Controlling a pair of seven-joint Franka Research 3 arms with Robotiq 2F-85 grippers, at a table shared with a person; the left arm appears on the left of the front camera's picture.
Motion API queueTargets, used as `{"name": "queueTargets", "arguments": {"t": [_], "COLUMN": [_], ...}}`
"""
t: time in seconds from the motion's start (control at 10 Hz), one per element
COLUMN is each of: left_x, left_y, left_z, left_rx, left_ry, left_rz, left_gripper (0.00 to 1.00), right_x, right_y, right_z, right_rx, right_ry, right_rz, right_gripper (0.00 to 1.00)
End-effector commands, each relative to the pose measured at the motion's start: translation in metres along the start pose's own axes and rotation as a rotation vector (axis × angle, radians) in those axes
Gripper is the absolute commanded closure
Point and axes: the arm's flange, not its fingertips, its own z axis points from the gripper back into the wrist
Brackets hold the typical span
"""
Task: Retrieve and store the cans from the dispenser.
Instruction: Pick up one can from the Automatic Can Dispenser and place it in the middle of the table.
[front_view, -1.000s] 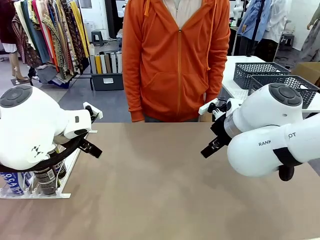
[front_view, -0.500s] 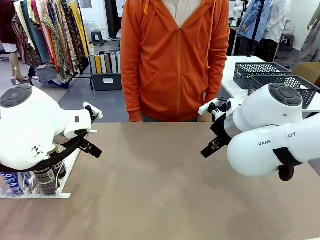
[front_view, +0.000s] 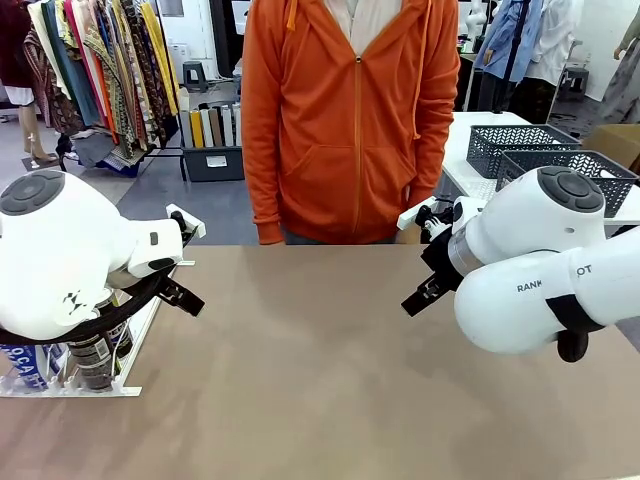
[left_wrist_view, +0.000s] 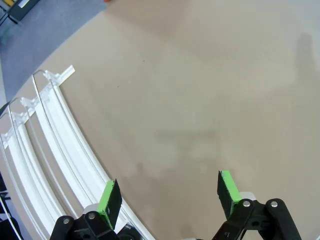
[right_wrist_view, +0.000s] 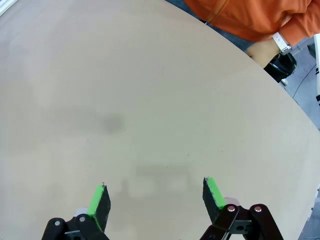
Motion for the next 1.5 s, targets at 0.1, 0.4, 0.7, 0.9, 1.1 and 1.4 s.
{"name": "queueTargets", "arguments": {"t": [0.1, 0.4, 0.7, 0.9, 1.1, 1.4], "left_x": [0.0, 0.005, 0.016, -0.008, -0.075, -0.181], "left_y": [0.0, -0.009, -0.014, 0.024, 0.099, 0.167], "left_z": [0.0, 0.027, 0.1, 0.183, 0.258, 0.282], "left_rx": [0.0, -0.246, -0.515, -0.72, -0.98, -0.963], "left_ry": [0.0, 0.151, 0.197, -0.013, -0.301, -0.535], "left_rz": [-0.001, 0.019, 0.309, 0.344, 0.391, 0.61], "left_gripper": [0.0, 0.0, 0.0, 0.0, 0.0, 0.0], "right_x": [0.0, -0.005, -0.016, -0.058, -0.128, -0.231], "right_y": [0.0, -0.006, -0.026, -0.053, -0.098, -0.147], "right_z": [0.0, 0.026, 0.097, 0.171, 0.215, 0.228], "right_rx": [0.0, 0.435, 0.621, 0.874, 0.98, 1.01], "right_ry": [0.0, 0.154, 0.116, -0.059, -0.284, -0.546], "right_rz": [0.0, -0.073, -0.465, -0.466, -0.562, -0.813], "right_gripper": [0.0, 0.0, 0.0, 0.0, 0.0, 0.0]}}
